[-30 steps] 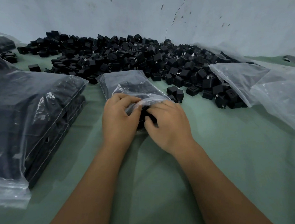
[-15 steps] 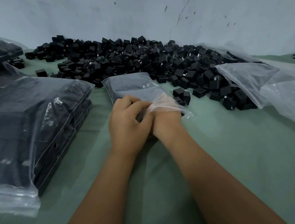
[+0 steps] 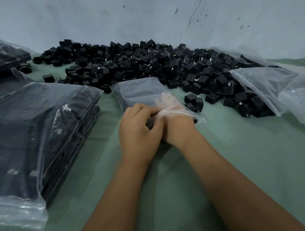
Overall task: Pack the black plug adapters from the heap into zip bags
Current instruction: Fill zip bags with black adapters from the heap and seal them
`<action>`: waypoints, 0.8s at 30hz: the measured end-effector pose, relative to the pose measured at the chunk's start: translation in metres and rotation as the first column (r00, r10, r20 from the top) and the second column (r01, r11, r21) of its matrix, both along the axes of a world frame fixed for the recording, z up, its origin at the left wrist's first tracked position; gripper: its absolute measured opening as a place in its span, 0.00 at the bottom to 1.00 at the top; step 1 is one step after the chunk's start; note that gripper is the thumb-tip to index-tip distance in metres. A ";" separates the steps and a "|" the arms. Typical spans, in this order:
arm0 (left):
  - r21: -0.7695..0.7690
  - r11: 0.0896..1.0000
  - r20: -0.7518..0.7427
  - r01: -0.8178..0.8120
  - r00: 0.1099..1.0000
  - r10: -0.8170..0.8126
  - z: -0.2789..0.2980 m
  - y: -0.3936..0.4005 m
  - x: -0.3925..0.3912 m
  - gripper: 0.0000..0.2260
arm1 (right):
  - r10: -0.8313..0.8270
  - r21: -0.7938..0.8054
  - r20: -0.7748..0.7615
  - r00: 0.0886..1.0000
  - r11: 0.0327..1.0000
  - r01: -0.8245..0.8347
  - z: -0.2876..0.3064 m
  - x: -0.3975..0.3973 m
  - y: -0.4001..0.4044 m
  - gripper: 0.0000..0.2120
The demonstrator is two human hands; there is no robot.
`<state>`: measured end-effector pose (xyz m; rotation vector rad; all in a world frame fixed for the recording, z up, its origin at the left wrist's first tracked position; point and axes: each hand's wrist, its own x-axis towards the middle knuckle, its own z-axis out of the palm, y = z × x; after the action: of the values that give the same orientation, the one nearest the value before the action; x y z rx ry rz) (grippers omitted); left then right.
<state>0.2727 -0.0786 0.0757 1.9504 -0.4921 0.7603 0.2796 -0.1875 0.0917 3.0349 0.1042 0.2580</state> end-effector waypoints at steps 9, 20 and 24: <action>-0.097 0.995 -0.331 -0.032 0.944 -0.002 -0.004 0.004 0.009 0.08 | -0.187 0.474 0.792 0.581 0.788 -0.393 -0.009 -0.029 -0.034 0.10; -0.113 0.991 -0.426 -0.065 0.905 0.010 -0.005 0.003 0.013 0.17 | -0.356 0.443 -0.027 0.934 0.833 0.331 -0.027 -0.008 -0.089 0.35; 0.016 0.991 -0.363 -0.135 0.923 0.131 -0.003 -0.003 0.008 0.21 | -0.365 0.464 0.004 0.931 0.825 0.322 -0.028 -0.007 -0.090 0.32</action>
<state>0.2805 -0.0812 0.0725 2.0715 -0.1316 0.4638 0.2730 -0.2776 0.0639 3.4058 -0.5961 0.4470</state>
